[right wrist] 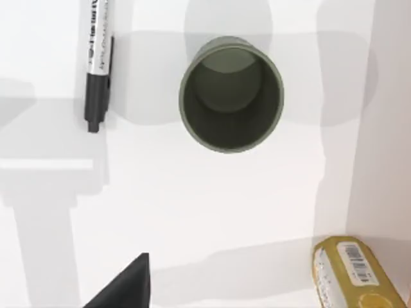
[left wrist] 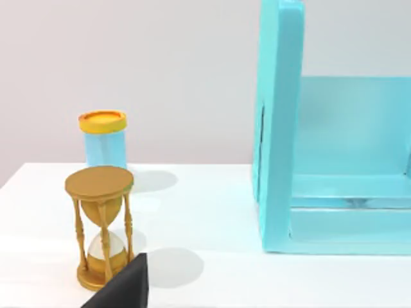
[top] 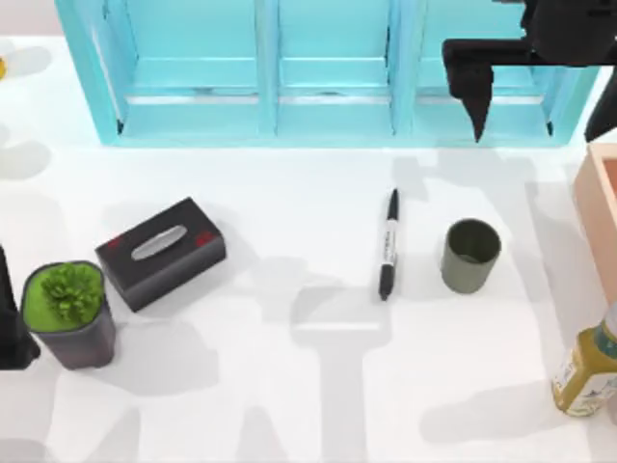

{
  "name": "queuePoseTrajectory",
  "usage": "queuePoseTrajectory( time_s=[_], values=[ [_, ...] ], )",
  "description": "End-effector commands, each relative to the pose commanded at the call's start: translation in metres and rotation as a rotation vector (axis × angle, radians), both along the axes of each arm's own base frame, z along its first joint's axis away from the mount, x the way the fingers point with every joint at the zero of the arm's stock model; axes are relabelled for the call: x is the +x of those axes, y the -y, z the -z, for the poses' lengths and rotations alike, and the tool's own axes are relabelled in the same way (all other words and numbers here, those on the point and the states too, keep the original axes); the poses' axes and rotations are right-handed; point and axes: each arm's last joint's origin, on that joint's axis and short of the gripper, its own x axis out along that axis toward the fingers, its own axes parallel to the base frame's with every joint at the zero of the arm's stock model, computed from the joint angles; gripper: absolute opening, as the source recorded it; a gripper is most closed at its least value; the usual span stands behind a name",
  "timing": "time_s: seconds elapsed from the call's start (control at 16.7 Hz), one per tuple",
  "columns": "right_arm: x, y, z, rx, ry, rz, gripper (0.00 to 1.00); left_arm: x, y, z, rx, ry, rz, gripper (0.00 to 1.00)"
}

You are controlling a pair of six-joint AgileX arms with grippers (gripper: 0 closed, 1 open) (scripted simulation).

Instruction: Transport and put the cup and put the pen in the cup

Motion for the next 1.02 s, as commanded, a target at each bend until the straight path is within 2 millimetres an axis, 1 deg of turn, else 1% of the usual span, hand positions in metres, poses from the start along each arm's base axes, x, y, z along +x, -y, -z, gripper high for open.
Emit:
queuePoseTrajectory(
  time_s=[0.3,0.42,0.48,0.6,0.78,0.9,1.02],
  values=[
    [0.001,-0.004,0.002,-0.005,-0.003,0.004,1.0,0.0,0.0,0.0,0.0,0.0,0.0,1.0],
    [0.008,-0.016,0.01,-0.023,-0.014,0.028,1.0,0.0,0.0,0.0,0.0,0.0,0.0,1.0],
    [0.013,-0.024,0.017,-0.035,-0.02,0.041,1.0,0.0,0.0,0.0,0.0,0.0,0.0,1.0],
    [0.026,-0.048,0.038,-0.067,-0.035,0.068,1.0,0.0,0.0,0.0,0.0,0.0,0.0,1.0],
    [0.04,-0.089,0.082,-0.123,-0.051,0.104,1.0,0.0,0.0,0.0,0.0,0.0,0.0,1.0],
    [0.041,-0.112,0.109,-0.156,-0.049,0.125,1.0,0.0,0.0,0.0,0.0,0.0,0.0,1.0],
    [0.038,-0.129,0.127,-0.181,-0.042,0.141,1.0,0.0,0.0,0.0,0.0,0.0,0.0,1.0]
  ],
)
